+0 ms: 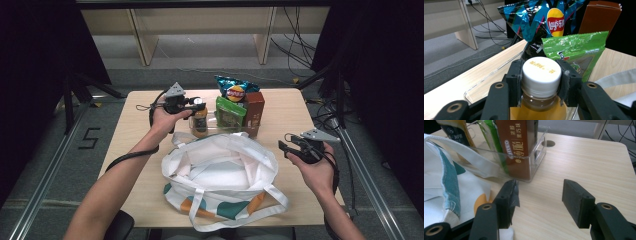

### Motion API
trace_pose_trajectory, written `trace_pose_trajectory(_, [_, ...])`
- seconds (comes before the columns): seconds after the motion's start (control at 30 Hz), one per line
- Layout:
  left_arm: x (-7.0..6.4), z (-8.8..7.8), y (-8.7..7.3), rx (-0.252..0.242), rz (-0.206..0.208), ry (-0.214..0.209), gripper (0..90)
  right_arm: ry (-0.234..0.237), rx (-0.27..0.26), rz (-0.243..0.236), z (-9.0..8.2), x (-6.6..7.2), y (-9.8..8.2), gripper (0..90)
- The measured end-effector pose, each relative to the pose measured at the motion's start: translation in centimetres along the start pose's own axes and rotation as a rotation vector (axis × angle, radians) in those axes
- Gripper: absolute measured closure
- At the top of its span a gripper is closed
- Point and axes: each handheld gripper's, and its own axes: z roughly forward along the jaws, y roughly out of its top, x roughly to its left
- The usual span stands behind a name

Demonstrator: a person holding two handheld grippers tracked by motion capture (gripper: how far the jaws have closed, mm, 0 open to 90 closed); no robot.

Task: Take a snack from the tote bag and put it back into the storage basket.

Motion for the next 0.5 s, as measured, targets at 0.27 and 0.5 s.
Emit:
trace_pose_trajectory(0.27, [0.02, -0.03, -0.07, 0.0, -0.003, 0.001, 58.4, -0.002, 0.001, 0.002, -0.02, -0.01, 0.0, 46.1])
trace_pose_trajectory(0.5, [0.15, -0.2, -0.22, -0.005, -0.011, -0.008, 58.3, 0.0, 0.001, -0.001, -0.01, 0.04, 0.0, 46.1])
